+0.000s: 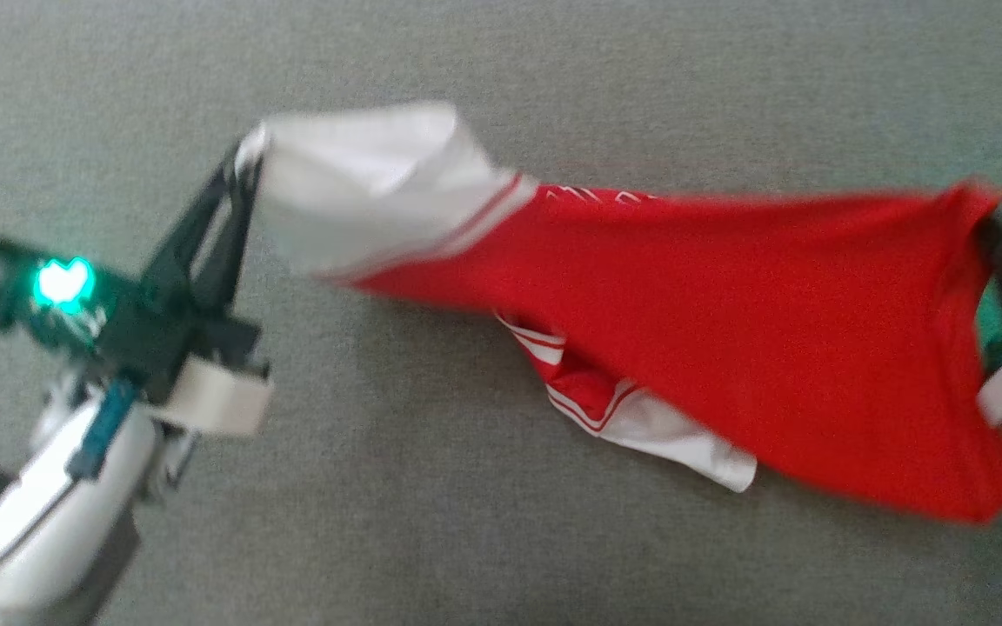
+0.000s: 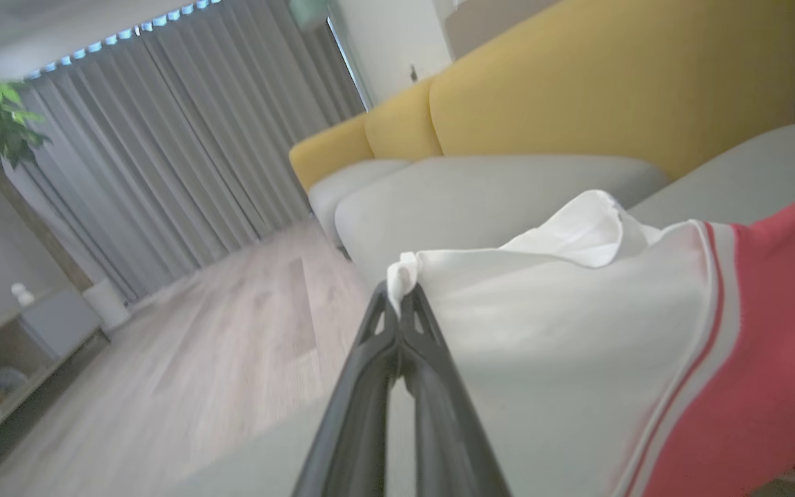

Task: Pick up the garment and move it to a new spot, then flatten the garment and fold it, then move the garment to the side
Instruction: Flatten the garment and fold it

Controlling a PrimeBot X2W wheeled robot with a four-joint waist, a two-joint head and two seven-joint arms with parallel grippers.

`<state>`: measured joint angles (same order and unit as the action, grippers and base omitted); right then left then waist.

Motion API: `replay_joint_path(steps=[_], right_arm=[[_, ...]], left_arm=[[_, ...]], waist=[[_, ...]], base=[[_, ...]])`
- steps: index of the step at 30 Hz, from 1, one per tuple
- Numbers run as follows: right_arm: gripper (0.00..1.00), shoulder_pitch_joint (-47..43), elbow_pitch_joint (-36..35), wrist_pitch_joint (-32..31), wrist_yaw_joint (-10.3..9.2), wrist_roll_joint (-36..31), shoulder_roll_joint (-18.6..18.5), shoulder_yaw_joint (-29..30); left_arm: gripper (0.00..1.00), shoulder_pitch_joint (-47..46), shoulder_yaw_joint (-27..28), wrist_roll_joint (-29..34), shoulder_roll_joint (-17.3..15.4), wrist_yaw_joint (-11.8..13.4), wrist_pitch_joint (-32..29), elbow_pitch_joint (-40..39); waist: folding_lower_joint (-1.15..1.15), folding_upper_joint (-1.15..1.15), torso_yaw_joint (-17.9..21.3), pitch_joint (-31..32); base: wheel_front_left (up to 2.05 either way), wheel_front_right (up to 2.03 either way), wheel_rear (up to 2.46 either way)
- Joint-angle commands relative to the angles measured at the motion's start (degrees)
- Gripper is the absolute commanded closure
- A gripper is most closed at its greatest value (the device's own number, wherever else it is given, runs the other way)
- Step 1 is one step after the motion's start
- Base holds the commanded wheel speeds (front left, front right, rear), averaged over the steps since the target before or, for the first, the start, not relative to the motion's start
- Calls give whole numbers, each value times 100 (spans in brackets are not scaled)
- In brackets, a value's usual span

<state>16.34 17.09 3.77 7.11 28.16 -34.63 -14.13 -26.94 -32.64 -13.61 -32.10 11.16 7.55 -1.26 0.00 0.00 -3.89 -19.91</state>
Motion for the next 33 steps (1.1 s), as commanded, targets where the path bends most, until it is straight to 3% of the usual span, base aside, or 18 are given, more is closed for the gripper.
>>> replay_joint_path(steps=[1,5,11,15,19,24,25,27,29,33], right_arm=[[100,244,-126,153,37,-81,-290,121],[100,1005,-208,541,37,-431,-440,561],[100,1592,-878,964,37,-1109,-549,1034],[100,781,-1432,1001,37,-1259,-639,822],[100,-495,-1897,1008,37,-1393,-573,412],[100,-1747,-1792,897,37,-1370,-266,-2],[0,-1903,-1726,847,37,-1234,-169,-47],[0,-2156,-1655,777,37,-861,52,7],[0,-2271,-1670,732,37,-672,111,22],[0,-2555,-1667,732,37,409,93,41]], left_arm=[[100,-550,300,96,-226,-27,84,-115],[100,-1510,352,356,-190,-206,328,23],[100,-2348,469,512,3,-226,631,-87],[100,-1793,381,347,7,-185,660,-76],[100,-771,359,92,-3,41,696,7],[100,237,378,-99,34,262,734,134],[100,357,395,-115,50,287,738,152],[100,517,421,-74,65,310,741,149],[100,574,447,-55,77,315,742,138],[100,755,576,7,120,327,743,77]], waist=[[0,0,50,72],[0,0,150,221],[0,0,273,289],[0,0,302,225],[0,0,331,132],[0,0,385,48],[0,0,386,48],[0,0,387,60],[0,0,391,75],[0,0,429,147]], base=[[0,0,0],[0,0,0],[0,0,0],[0,0,0],[0,0,0],[0,0,0],[0,0,0],[0,0,0],[0,0,0],[0,0,0]])
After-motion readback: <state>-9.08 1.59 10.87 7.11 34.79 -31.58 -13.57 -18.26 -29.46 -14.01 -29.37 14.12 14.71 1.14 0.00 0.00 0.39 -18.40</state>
